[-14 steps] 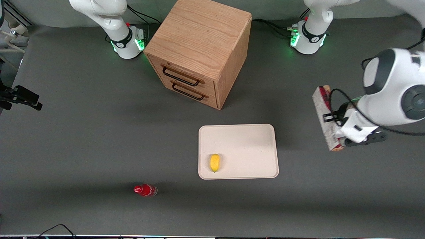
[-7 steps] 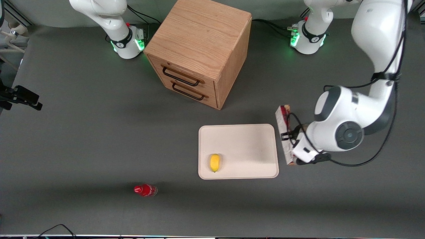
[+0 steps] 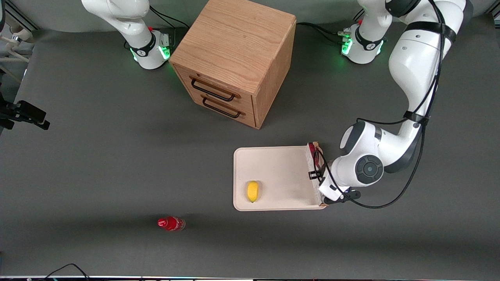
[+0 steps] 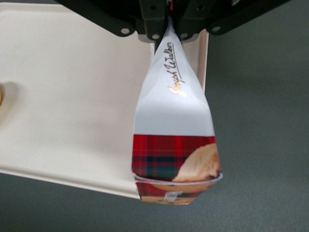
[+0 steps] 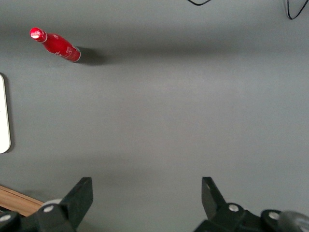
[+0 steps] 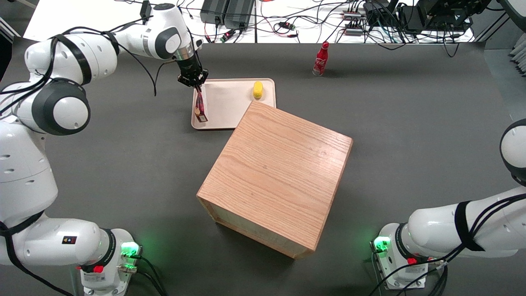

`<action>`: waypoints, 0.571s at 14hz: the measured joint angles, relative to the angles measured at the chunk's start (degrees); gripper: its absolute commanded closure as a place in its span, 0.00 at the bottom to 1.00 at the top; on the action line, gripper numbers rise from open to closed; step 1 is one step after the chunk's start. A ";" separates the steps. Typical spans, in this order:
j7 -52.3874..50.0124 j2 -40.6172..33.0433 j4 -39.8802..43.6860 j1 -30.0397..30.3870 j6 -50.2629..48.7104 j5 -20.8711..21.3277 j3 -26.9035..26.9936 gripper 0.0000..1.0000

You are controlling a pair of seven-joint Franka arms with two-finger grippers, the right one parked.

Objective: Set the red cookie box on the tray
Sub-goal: 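Lower the box onto the tray and open the left gripper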

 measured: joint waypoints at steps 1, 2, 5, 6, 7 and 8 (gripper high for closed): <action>-0.06 0.32 0.00 0.01 0.09 0.98 0.04 1.00; -0.10 0.58 0.00 0.02 0.08 1.70 0.06 1.00; -0.11 1.67 -0.21 -0.02 -0.19 2.67 0.07 0.00; -0.11 2.14 -0.31 -0.04 -0.19 3.08 0.02 0.00; -0.12 2.50 -0.31 -0.08 -0.20 3.35 -0.07 0.00; -0.15 2.69 -0.31 -0.10 -0.28 3.54 -0.08 0.00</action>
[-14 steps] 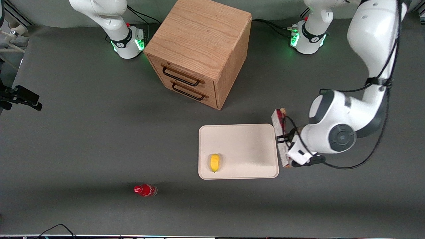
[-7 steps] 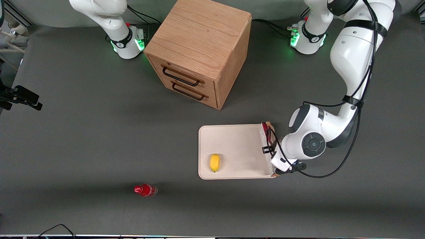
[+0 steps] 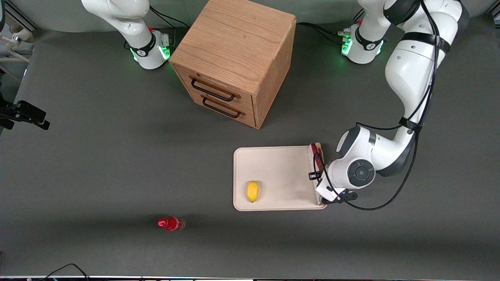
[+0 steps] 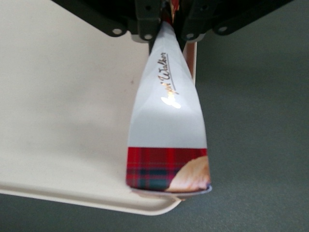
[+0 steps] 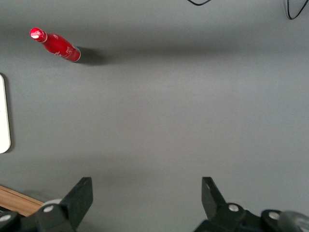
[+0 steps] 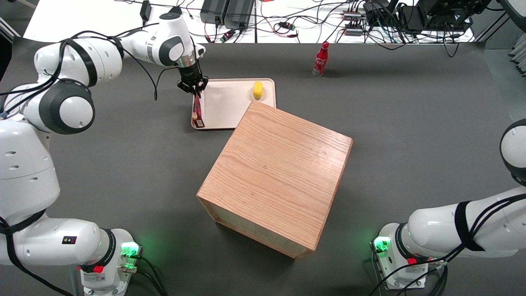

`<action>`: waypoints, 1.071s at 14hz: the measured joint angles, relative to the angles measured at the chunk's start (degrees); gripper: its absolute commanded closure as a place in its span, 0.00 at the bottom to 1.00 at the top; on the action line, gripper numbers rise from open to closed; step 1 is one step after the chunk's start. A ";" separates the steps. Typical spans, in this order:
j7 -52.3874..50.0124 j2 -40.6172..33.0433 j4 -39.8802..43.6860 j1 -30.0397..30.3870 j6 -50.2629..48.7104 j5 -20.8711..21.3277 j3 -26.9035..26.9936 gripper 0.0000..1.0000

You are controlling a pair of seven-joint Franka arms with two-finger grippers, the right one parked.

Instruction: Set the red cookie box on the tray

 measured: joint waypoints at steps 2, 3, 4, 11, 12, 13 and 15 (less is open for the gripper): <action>-0.07 0.02 0.12 0.05 -0.34 0.11 0.03 0.00; -0.17 -0.09 0.50 0.20 -1.37 0.10 0.04 0.00; -0.26 -0.33 1.24 0.41 -3.12 0.09 0.04 0.00; 0.34 -5.70 12.28 5.16 -26.23 -3.57 0.40 0.00; 1.26 -6.73 13.45 6.04 -28.75 -4.07 0.43 0.00; 2.62 -8.07 14.29 6.87 -30.92 -4.54 0.55 0.00; 6.53 -11.53 15.02 7.98 -35.60 -5.20 2.39 0.00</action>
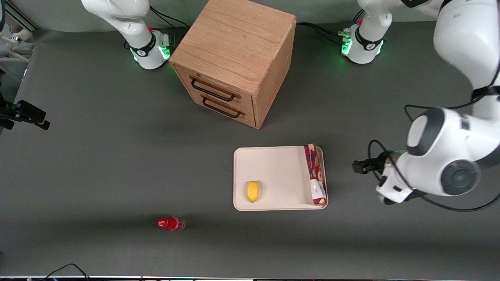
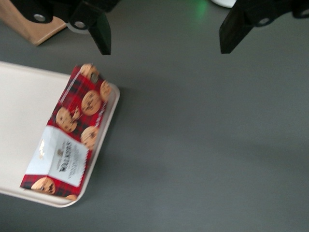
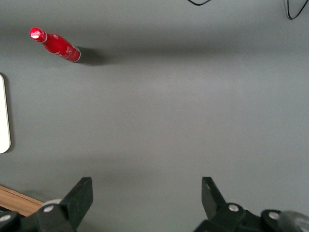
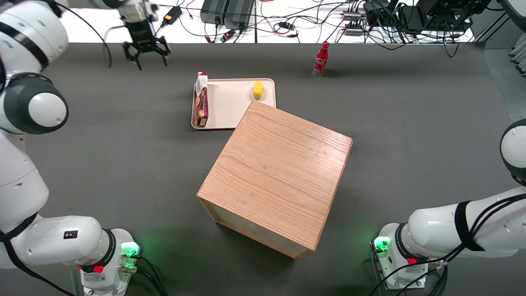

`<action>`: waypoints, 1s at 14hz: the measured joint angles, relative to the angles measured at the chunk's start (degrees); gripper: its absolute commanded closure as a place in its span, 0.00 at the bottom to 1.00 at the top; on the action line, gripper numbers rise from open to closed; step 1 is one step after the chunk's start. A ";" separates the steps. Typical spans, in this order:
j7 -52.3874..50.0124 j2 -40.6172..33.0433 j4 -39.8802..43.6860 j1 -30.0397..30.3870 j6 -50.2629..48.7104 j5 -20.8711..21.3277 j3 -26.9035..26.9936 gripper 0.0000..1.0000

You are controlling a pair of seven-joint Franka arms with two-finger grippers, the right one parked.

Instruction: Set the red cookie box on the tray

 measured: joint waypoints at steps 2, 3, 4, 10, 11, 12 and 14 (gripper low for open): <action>6.91 -4.41 0.38 0.42 -4.84 -1.81 4.49 0.00; 10.47 -6.90 0.38 0.60 -7.17 -2.78 7.14 0.00; 13.77 -9.37 0.24 0.83 -9.51 -3.37 9.44 0.00; 23.29 -28.46 -16.13 1.06 -11.34 -3.99 15.98 0.00; 23.97 -32.64 -21.16 1.04 -9.32 -3.98 16.38 0.00; 24.38 -36.68 -26.14 0.95 -7.27 -3.98 16.56 0.00; 24.68 -41.77 -32.41 0.23 -4.96 -3.98 16.78 0.00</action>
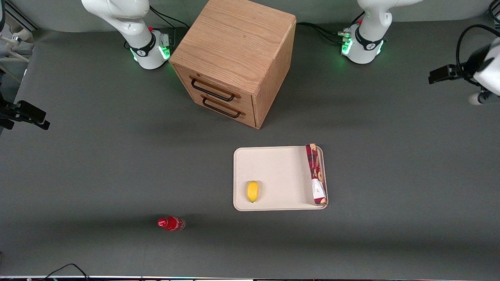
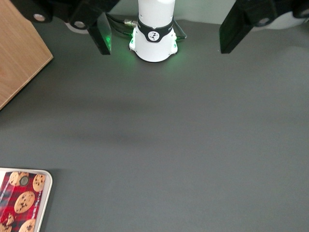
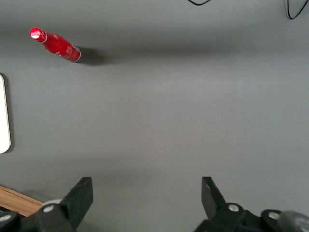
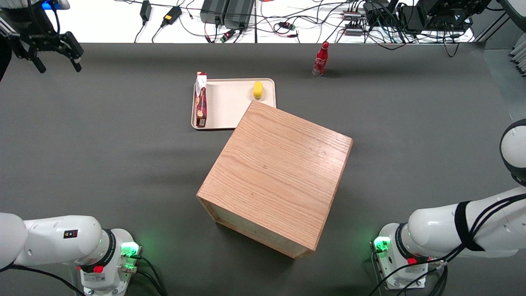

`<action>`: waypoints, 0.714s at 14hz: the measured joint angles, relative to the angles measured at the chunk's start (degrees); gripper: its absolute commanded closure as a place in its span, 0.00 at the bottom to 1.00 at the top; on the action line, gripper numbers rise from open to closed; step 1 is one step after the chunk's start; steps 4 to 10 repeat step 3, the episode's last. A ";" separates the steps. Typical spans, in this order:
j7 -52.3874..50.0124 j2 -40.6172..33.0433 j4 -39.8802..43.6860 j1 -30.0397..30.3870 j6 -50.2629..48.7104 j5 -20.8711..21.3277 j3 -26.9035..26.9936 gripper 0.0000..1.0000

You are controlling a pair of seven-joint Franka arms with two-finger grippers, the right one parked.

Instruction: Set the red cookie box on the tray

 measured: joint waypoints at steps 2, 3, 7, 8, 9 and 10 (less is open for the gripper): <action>0.12 -0.66 -1.00 -1.07 0.50 0.00 0.37 0.00; 0.19 -0.10 -0.72 -1.76 0.85 0.00 1.12 0.00; 0.19 -0.10 -0.72 -1.76 0.85 0.00 1.12 0.00; 0.19 -0.10 -0.72 -1.76 0.85 0.00 1.12 0.00; 0.19 -0.10 -0.72 -1.76 0.85 0.00 1.12 0.00; 0.19 -0.10 -0.72 -1.76 0.85 0.00 1.12 0.00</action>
